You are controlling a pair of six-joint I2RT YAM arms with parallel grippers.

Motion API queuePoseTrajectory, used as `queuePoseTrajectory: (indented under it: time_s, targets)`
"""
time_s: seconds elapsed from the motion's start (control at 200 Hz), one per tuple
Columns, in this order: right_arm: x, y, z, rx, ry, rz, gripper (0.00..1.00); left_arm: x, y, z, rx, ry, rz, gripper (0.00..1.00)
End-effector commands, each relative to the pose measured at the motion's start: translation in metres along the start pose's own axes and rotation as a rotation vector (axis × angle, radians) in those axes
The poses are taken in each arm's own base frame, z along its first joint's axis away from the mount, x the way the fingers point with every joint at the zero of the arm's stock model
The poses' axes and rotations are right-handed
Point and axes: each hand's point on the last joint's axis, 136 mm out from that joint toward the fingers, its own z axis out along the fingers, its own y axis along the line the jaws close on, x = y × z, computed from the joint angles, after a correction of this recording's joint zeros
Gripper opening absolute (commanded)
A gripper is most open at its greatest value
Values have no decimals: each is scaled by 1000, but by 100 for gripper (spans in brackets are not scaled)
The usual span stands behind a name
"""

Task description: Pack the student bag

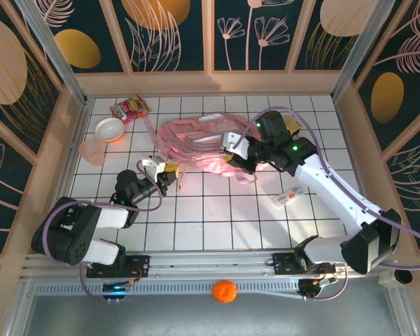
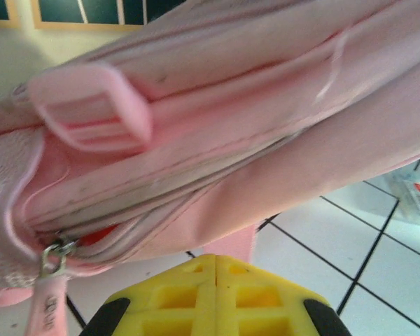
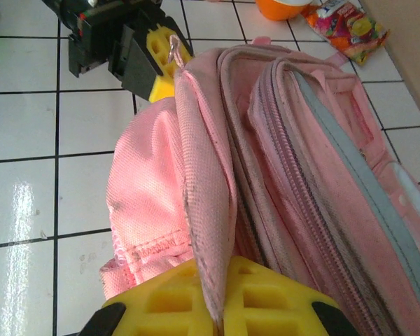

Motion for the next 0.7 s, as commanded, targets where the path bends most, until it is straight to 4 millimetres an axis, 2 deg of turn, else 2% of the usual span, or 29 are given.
queuePoseTrajectory:
  time_s: [0.0, 0.055, 0.145, 0.185, 0.24, 0.275, 0.385, 0.47, 0.621, 0.696]
  targets:
    - [-34, -21, -17, 114, -128, -58, 0, -3, -6, -3, 12, 5, -32, 0]
    - [-35, -20, -19, 114, -129, -66, 0, 3, 8, -5, -77, 28, -57, 1]
    - [-36, -15, -23, 91, -126, -89, 0, 10, 32, -17, -238, 36, -69, 33]
    - [-36, -11, -25, 76, -121, -101, 0, 11, 40, -23, -297, 29, -66, 42]
    - [-33, -5, -27, 46, -109, -128, 0, 12, 50, -31, -365, 11, -73, 48]
    - [-30, 0, -28, 28, -103, -156, 0, 11, 53, -35, -382, -8, -79, 50]
    - [-26, 9, -30, 7, -107, -220, 0, 11, 48, -30, -342, 6, -61, 66]
    - [-20, 4, -37, 27, -107, -228, 0, 11, 38, -26, -279, 11, -29, 72]
    - [-28, 6, -48, 13, -140, -241, 0, 21, 19, -12, -131, 62, 21, 74]
    - [-31, 9, -51, -3, -155, -240, 0, 22, 16, -6, -98, 73, 38, 74]
